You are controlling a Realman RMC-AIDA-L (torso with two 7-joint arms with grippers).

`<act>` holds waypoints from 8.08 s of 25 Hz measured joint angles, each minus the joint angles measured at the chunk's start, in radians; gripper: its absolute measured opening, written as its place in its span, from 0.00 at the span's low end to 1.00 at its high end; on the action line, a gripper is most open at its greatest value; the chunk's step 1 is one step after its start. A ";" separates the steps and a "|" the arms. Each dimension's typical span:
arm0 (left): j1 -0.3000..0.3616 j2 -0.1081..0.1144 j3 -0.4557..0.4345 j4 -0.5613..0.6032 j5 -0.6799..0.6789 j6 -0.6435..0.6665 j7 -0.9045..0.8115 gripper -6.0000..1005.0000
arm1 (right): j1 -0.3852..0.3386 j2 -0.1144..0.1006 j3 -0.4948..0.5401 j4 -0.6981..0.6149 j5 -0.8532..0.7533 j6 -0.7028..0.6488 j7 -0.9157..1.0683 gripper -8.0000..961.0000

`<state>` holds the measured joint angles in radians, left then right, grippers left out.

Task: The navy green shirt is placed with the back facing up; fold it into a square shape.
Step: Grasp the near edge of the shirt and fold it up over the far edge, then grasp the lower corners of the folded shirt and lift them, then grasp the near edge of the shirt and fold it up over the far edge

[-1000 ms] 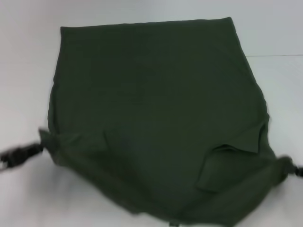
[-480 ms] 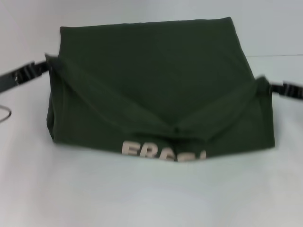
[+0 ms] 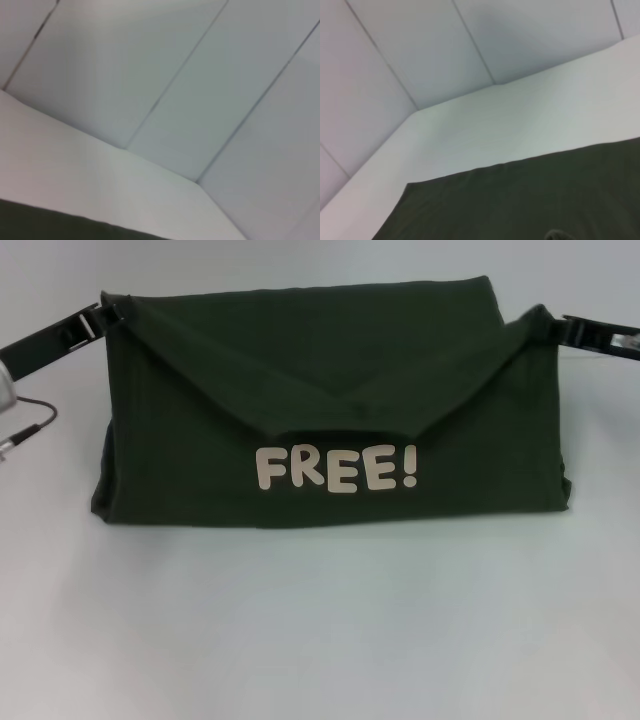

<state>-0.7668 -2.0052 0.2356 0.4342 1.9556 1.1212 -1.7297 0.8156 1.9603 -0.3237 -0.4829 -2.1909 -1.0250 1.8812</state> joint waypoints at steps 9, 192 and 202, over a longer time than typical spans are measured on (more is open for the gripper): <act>-0.003 -0.073 -0.004 -0.110 -0.077 -0.260 0.256 0.03 | 0.011 0.045 -0.084 0.137 0.095 0.228 -0.109 0.13; 0.551 -0.034 0.237 0.195 -0.005 0.575 0.018 0.03 | -0.597 0.045 -0.056 -0.132 0.146 -0.546 -0.173 0.04; 0.598 -0.018 0.200 0.203 0.072 0.763 0.021 0.03 | -0.710 0.040 -0.013 -0.138 0.140 -0.675 -0.251 0.04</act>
<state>-0.1692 -2.0236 0.4357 0.6373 2.0277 1.8838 -1.7087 0.1056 2.0003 -0.3365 -0.6207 -2.0508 -1.7004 1.6305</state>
